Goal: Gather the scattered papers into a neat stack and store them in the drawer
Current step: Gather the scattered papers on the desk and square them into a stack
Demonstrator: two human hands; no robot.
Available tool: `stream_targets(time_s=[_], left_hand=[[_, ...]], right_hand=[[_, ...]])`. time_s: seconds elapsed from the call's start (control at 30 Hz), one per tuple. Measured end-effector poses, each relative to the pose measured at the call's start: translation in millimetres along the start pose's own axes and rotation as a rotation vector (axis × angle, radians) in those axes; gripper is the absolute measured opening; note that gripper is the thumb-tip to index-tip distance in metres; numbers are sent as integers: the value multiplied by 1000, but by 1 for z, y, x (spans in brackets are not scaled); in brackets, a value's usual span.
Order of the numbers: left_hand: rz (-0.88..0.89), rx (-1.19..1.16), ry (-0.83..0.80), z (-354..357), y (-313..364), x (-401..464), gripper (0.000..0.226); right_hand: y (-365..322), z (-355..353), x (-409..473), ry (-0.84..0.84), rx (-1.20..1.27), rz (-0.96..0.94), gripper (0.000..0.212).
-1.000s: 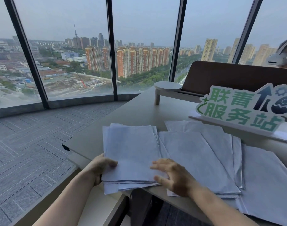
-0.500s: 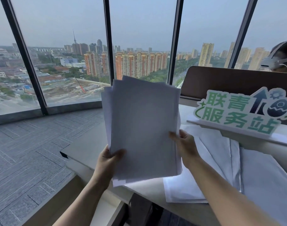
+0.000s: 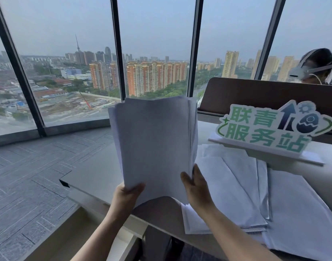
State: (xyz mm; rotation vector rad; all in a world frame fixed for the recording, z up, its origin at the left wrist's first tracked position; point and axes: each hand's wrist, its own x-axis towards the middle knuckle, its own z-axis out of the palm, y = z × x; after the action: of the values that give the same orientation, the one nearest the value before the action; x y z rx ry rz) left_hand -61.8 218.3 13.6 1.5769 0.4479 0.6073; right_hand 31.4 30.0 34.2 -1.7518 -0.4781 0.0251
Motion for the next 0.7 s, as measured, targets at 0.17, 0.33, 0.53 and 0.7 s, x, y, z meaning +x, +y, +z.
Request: stream_targets(time_s=[0.17,0.33,0.53,0.7], left_hand=[[-21,1,46,-5,-5,3,8],[-116,-60,73,-8,-4,2,7],[-249,-88,130,-6,-5,1,21],[-269,-46,188,1,-5,3,14]], right_hand=[[-10,-16,3,131,-214,-10,23],[1,-73,18,83,-668,308,43],[15,-116,16,-10,-1002,628,80],[15,-123,21,-40,-1098,681,93]])
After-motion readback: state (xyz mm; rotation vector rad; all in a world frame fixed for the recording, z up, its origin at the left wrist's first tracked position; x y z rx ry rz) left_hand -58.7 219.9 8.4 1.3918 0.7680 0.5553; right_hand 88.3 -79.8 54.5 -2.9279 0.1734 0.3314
